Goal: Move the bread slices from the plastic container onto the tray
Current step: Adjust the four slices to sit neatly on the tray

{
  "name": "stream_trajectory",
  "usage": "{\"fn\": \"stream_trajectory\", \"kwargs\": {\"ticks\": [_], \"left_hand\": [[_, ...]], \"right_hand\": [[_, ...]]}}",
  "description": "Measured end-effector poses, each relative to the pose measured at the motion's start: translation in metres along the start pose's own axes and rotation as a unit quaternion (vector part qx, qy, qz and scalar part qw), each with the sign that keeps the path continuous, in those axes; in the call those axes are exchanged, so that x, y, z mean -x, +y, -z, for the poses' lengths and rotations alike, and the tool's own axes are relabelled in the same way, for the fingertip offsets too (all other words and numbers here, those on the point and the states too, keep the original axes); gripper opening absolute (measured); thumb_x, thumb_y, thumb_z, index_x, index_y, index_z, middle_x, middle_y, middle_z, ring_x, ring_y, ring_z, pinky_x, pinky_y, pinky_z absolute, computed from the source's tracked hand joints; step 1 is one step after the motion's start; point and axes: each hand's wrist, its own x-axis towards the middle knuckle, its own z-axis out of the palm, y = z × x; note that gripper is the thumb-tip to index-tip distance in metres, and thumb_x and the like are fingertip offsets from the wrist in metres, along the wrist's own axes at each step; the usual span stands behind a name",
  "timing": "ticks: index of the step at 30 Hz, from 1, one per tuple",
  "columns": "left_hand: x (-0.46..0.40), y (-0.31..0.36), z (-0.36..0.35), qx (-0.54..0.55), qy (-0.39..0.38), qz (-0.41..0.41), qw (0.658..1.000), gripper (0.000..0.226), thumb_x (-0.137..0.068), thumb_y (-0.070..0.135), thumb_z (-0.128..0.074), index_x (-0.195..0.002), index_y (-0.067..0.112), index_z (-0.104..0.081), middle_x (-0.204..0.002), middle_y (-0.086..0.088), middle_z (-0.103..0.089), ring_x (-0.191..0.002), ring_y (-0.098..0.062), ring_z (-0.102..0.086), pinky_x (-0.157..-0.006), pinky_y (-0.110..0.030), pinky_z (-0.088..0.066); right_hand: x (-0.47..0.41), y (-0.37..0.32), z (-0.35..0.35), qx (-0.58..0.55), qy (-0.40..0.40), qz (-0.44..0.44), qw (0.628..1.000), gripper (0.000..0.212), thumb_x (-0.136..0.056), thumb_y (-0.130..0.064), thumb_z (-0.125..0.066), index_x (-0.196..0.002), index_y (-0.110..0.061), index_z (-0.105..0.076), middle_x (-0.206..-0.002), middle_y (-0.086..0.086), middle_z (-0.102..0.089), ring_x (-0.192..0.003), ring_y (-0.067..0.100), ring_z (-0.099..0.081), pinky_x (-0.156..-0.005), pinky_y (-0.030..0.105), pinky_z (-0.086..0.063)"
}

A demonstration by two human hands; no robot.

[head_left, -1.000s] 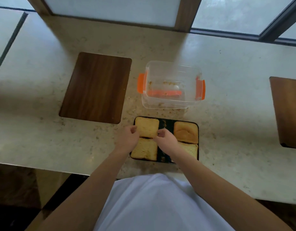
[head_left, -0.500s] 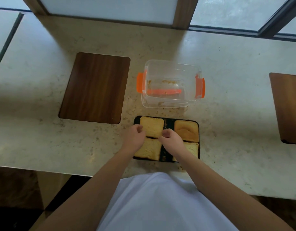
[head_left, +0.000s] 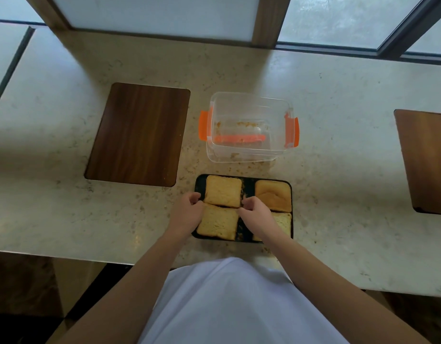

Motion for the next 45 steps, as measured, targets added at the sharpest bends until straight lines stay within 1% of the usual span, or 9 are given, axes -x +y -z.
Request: {"fn": "stream_trajectory", "kwargs": {"ticks": [6, 9, 15, 19, 22, 25, 34, 42, 45], "left_hand": [[0.016, -0.020, 0.000, -0.019, -0.037, 0.016, 0.999, 0.046, -0.095, 0.018, -0.056, -0.141, 0.010, -0.052, -0.133, -0.007, -0.060, -0.109, -0.014, -0.053, -0.089, -0.029, -0.041], [0.020, -0.022, -0.003, -0.014, -0.047, 0.026, 0.998, 0.047, -0.093, 0.020, -0.057, -0.139, 0.011, -0.054, -0.119, -0.003, -0.062, -0.103, -0.014, -0.059, -0.084, -0.029, -0.045], [0.020, -0.017, -0.007, -0.004, -0.072, 0.033, 0.997, 0.048, -0.095, 0.022, -0.055, -0.141, 0.009, -0.052, -0.122, -0.005, -0.063, -0.099, -0.013, -0.062, -0.088, -0.036, -0.053], [0.014, -0.008, -0.004, -0.013, -0.053, 0.019, 0.998, 0.051, -0.097, 0.023, -0.053, -0.146, 0.011, -0.045, -0.141, -0.008, -0.054, -0.117, -0.016, -0.053, -0.093, -0.030, -0.040], [0.006, 0.001, -0.004, -0.013, -0.043, 0.002, 0.999, 0.054, -0.097, 0.022, -0.053, -0.149, 0.010, -0.042, -0.150, -0.010, -0.049, -0.133, -0.024, -0.047, -0.100, -0.031, -0.035], [0.000, 0.011, -0.008, -0.015, -0.050, 0.001, 0.999, 0.055, -0.097, 0.029, -0.055, -0.148, 0.012, -0.044, -0.146, -0.009, -0.052, -0.127, -0.021, -0.050, -0.094, -0.030, -0.037], [-0.003, 0.012, -0.013, 0.005, -0.058, 0.022, 0.998, 0.055, -0.095, 0.030, -0.057, -0.146, 0.012, -0.045, -0.146, -0.008, -0.051, -0.130, -0.024, -0.049, -0.099, -0.034, -0.039], [-0.004, 0.018, -0.013, 0.083, -0.066, 0.077, 0.991, 0.047, -0.093, 0.028, -0.057, -0.139, 0.020, -0.052, -0.114, 0.005, -0.057, -0.104, -0.015, -0.056, -0.098, -0.049, -0.050], [-0.003, 0.020, -0.012, 0.079, -0.070, 0.075, 0.992, 0.048, -0.093, 0.029, -0.056, -0.140, 0.021, -0.051, -0.119, 0.004, -0.057, -0.106, -0.016, -0.055, -0.099, -0.048, -0.049]], "right_hand": [[0.018, 0.013, -0.001, -0.012, -0.032, -0.022, 0.999, 0.045, -0.094, -0.030, -0.061, -0.136, -0.017, -0.051, -0.117, -0.004, -0.058, -0.101, 0.012, -0.061, -0.086, 0.034, -0.057], [0.022, 0.015, -0.005, -0.022, -0.049, -0.034, 0.998, 0.046, -0.094, -0.030, -0.062, -0.136, -0.017, -0.051, -0.117, -0.003, -0.060, -0.103, 0.014, -0.061, -0.092, 0.039, -0.056], [0.024, 0.016, -0.003, -0.024, -0.049, -0.039, 0.998, 0.045, -0.094, -0.030, -0.063, -0.136, -0.017, -0.052, -0.117, -0.002, -0.061, -0.105, 0.015, -0.061, -0.094, 0.040, -0.055], [0.017, 0.008, 0.004, -0.021, -0.038, -0.033, 0.999, 0.046, -0.094, -0.031, -0.061, -0.137, -0.018, -0.050, -0.120, -0.003, -0.061, -0.100, 0.013, -0.061, -0.087, 0.036, -0.057], [0.010, -0.004, 0.008, -0.029, -0.026, -0.029, 0.999, 0.056, -0.093, -0.029, -0.061, -0.146, -0.018, -0.044, -0.137, 0.002, -0.057, -0.113, 0.018, -0.059, -0.094, 0.040, -0.055], [0.005, -0.014, 0.006, -0.048, -0.036, -0.032, 0.998, 0.064, -0.092, -0.027, -0.064, -0.150, -0.017, -0.039, -0.146, 0.005, -0.051, -0.126, 0.023, -0.053, -0.102, 0.047, -0.050], [0.004, -0.012, 0.009, -0.049, -0.025, -0.042, 0.998, 0.063, -0.094, -0.026, -0.064, -0.151, -0.018, -0.040, -0.146, 0.006, -0.052, -0.124, 0.023, -0.054, -0.102, 0.047, -0.051], [0.007, -0.013, 0.004, -0.047, -0.043, -0.032, 0.997, 0.059, -0.093, -0.024, -0.063, -0.148, -0.017, -0.043, -0.130, 0.000, -0.056, -0.114, 0.019, -0.056, -0.100, 0.045, -0.052], [0.006, -0.014, 0.003, -0.043, -0.038, -0.035, 0.998, 0.062, -0.093, -0.024, -0.064, -0.150, -0.017, -0.040, -0.140, 0.005, -0.054, -0.121, 0.022, -0.054, -0.101, 0.046, -0.051]]}}
